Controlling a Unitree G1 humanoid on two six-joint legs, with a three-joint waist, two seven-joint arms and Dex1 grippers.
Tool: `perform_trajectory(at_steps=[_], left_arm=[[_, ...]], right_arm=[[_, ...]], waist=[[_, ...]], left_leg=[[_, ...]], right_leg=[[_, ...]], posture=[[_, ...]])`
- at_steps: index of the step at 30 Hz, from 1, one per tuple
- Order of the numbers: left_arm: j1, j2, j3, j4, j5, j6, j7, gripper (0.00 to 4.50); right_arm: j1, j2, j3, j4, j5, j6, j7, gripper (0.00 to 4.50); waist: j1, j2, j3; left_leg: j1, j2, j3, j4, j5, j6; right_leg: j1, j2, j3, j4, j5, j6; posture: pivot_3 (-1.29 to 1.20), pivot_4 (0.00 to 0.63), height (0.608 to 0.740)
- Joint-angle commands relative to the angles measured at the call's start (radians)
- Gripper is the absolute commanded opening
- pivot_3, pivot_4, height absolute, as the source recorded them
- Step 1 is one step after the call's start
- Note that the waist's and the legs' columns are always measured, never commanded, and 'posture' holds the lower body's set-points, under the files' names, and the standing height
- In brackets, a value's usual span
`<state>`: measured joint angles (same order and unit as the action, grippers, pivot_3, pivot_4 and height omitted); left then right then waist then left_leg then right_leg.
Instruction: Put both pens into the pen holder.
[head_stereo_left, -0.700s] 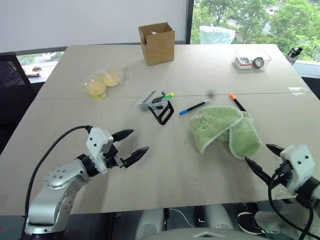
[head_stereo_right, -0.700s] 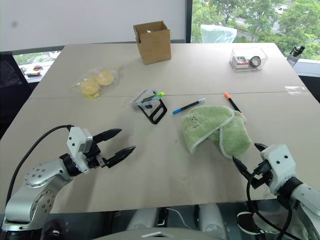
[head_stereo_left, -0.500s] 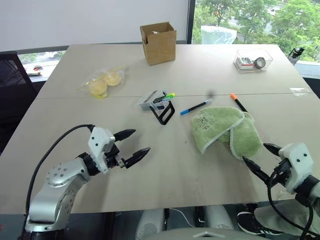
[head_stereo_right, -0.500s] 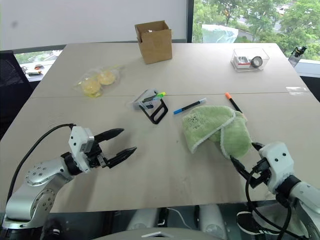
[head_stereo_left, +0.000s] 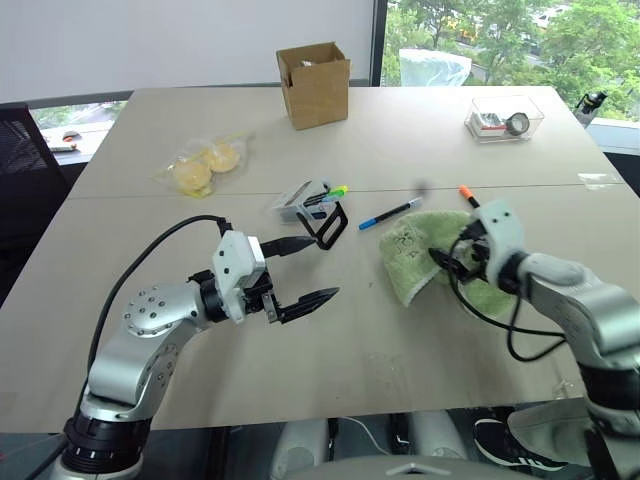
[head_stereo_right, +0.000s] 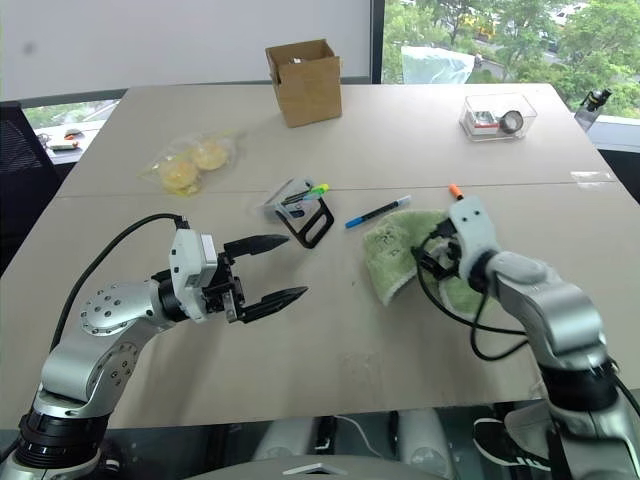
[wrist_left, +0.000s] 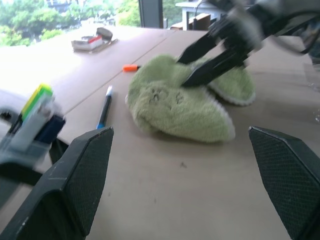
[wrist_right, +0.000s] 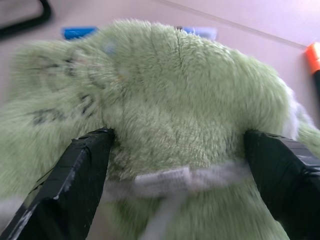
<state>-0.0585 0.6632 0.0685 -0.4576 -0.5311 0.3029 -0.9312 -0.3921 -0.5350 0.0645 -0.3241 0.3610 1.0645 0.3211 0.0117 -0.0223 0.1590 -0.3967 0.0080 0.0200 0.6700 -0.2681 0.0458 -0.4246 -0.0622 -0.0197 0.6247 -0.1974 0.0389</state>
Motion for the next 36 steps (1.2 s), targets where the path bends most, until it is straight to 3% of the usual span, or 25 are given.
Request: perform_trajectory(at_steps=[1, 2, 3, 4, 12, 15, 19, 23, 25, 30, 33, 36], left_arm=[[-0.003, -0.002, 0.004, -0.032, -0.002, 0.005, 0.018, 4.49], [-0.001, -0.003, 0.003, -0.035, -0.001, 0.005, 0.021, 4.49], [0.003, -0.003, 0.003, -0.038, 0.001, 0.004, 0.024, 4.50], [0.013, -0.004, 0.005, -0.049, 0.002, 0.005, 0.033, 4.50], [0.049, -0.013, -0.007, -0.113, 0.001, 0.020, 0.081, 4.50], [0.024, -0.024, -0.016, -0.101, -0.009, 0.022, 0.084, 4.50], [-0.006, -0.037, -0.025, -0.090, -0.028, 0.035, 0.085, 4.50], [-0.041, -0.046, -0.046, -0.074, -0.038, 0.044, 0.068, 4.50], [-0.063, -0.051, -0.056, -0.063, -0.038, 0.048, 0.065, 4.50], [-0.115, -0.070, -0.083, -0.040, -0.038, 0.063, 0.058, 4.50], [-0.143, -0.078, -0.100, -0.004, -0.029, 0.056, 0.035, 4.50], [-0.151, -0.077, -0.103, 0.012, -0.024, 0.049, 0.018, 4.50]], right_arm=[[-0.032, -0.021, 0.079, 0.095, -0.062, 0.004, 0.017, 4.50], [-0.033, -0.023, 0.090, 0.113, -0.069, 0.001, 0.024, 4.50], [-0.032, -0.024, 0.092, 0.119, -0.073, 0.002, 0.029, 3.87], [-0.029, -0.022, 0.076, 0.106, -0.066, 0.010, 0.030, 3.65], [0.034, -0.028, -0.063, -0.075, -0.023, -0.019, 0.037, 0.02], [0.052, 0.017, -0.318, -0.260, 0.189, 0.019, 0.098, 0.02], [0.059, -0.033, -0.566, -0.344, 0.336, 0.130, 0.101, 0.02], [0.118, -0.158, -0.828, -0.349, 0.416, 0.225, 0.123, 0.02], [0.169, -0.224, -0.899, -0.327, 0.395, 0.248, 0.119, 0.02], [0.351, -0.352, -0.760, -0.207, 0.216, 0.160, 0.088, 0.02], [0.326, -0.329, -0.589, -0.024, 0.121, 0.062, 0.056, 0.02], [0.311, -0.357, -0.426, 0.129, 0.039, -0.063, 0.116, 0.02]], waist=[[0.003, 0.000, 0.000], [0.001, -0.001, -0.001], [0.001, -0.002, -0.001], [0.000, -0.002, -0.001], [0.002, -0.002, -0.001], [0.001, 0.001, 0.000], [0.003, 0.002, 0.001], [0.005, 0.002, 0.001], [0.006, 0.002, 0.001], [-0.003, 0.001, 0.001], [-0.013, 0.001, 0.000], [-0.021, 0.001, 0.000]], left_leg=[[0.000, 0.000, -0.001, 0.000, 0.000, 0.000], [-0.001, 0.000, -0.001, 0.000, 0.000, 0.000], [0.000, 0.000, -0.001, 0.000, 0.000, 0.000], [0.000, 0.000, -0.001, 0.000, 0.000, 0.000], [0.000, 0.000, -0.002, 0.000, 0.000, 0.000], [0.000, 0.000, -0.001, 0.000, 0.000, 0.000], [0.000, 0.000, -0.002, 0.000, 0.000, 0.000], [0.000, -0.001, -0.002, 0.000, 0.000, 0.000], [0.000, -0.001, -0.002, 0.000, 0.000, 0.001], [0.001, -0.001, 0.000, 0.000, 0.000, 0.001], [0.004, -0.001, 0.002, 0.000, 0.000, 0.001], [0.006, -0.001, 0.003, 0.001, 0.000, 0.001]], right_leg=[[0.000, 0.000, -0.001, 0.000, 0.000, 0.000], [0.000, 0.000, -0.001, 0.000, 0.000, 0.001], [0.000, 0.000, -0.001, 0.000, 0.001, 0.002], [0.000, 0.000, -0.001, 0.000, 0.001, 0.002], [0.001, 0.000, -0.001, 0.000, 0.000, 0.001], [0.001, 0.000, -0.001, 0.000, 0.000, 0.001], [0.001, 0.000, -0.001, 0.000, 0.002, 0.005], [0.002, 0.000, -0.001, -0.001, 0.000, 0.001], [0.002, 0.000, -0.001, -0.001, 0.000, 0.001], [0.002, 0.001, 0.001, 0.000, -0.001, 0.002], [0.003, 0.002, 0.004, 0.000, -0.002, 0.004], [0.005, 0.004, 0.007, 0.000, -0.002, 0.005]], posture=[[0.00, 0.150, 0.740], [0.00, 0.150, 0.740], [0.00, 0.150, 0.740], [0.00, 0.150, 0.740], [0.00, 0.150, 0.740], [0.00, 0.150, 0.740], [0.00, 0.150, 0.740], [0.00, 0.150, 0.740], [0.00, 0.150, 0.740], [0.00, 0.150, 0.740], [0.00, 0.150, 0.740], [0.00, 0.150, 0.740]])
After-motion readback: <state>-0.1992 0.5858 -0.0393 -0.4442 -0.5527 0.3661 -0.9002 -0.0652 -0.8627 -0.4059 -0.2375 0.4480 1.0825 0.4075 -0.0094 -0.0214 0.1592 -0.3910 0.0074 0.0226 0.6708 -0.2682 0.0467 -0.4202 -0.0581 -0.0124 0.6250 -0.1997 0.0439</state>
